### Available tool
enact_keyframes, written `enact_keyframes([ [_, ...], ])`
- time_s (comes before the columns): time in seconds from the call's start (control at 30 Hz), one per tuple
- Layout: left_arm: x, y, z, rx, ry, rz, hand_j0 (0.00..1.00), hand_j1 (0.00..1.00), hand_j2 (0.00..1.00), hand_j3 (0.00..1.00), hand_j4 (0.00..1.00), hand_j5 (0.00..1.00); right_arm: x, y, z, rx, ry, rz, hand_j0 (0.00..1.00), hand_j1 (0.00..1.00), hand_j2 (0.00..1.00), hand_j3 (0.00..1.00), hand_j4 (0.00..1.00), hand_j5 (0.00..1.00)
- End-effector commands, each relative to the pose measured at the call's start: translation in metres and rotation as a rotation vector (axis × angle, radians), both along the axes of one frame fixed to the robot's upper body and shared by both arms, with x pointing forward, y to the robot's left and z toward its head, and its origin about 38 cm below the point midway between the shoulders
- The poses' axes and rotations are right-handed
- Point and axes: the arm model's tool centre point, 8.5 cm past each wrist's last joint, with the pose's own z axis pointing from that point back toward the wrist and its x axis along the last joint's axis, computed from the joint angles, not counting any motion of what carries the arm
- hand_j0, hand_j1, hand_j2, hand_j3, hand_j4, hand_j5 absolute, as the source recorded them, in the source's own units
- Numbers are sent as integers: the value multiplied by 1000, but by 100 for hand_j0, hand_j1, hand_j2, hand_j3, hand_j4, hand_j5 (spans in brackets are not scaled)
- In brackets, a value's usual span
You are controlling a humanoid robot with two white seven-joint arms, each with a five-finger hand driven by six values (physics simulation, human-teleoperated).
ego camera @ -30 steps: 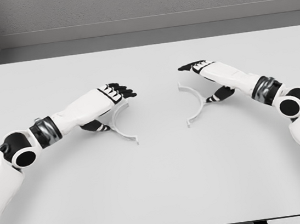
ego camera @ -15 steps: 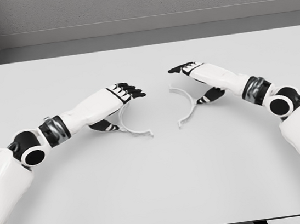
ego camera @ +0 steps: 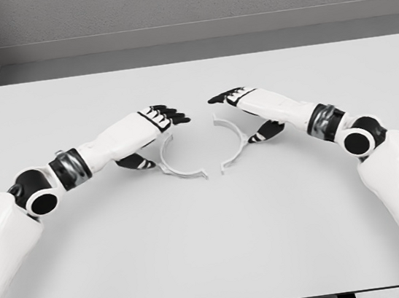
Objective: Assemble PVC drainage pipe clamps
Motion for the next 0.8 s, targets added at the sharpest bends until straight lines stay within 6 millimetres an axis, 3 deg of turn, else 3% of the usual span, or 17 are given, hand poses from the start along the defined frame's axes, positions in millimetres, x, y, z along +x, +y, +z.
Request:
enact_keyframes([
  [0.0,3,5,-4,0,15,17,100,100,100,100,100,100,0,4,0,13,4,4,100,100,100,100,100,100],
  [0.43,20,30,6,29,8,72,100,100,100,100,100,100,6,4,7,-1,-10,2,100,100,100,100,100,100],
  [0.77,21,35,7,34,4,78,100,100,100,100,100,100,12,17,3,-5,7,14,100,100,100,100,100,100],
])
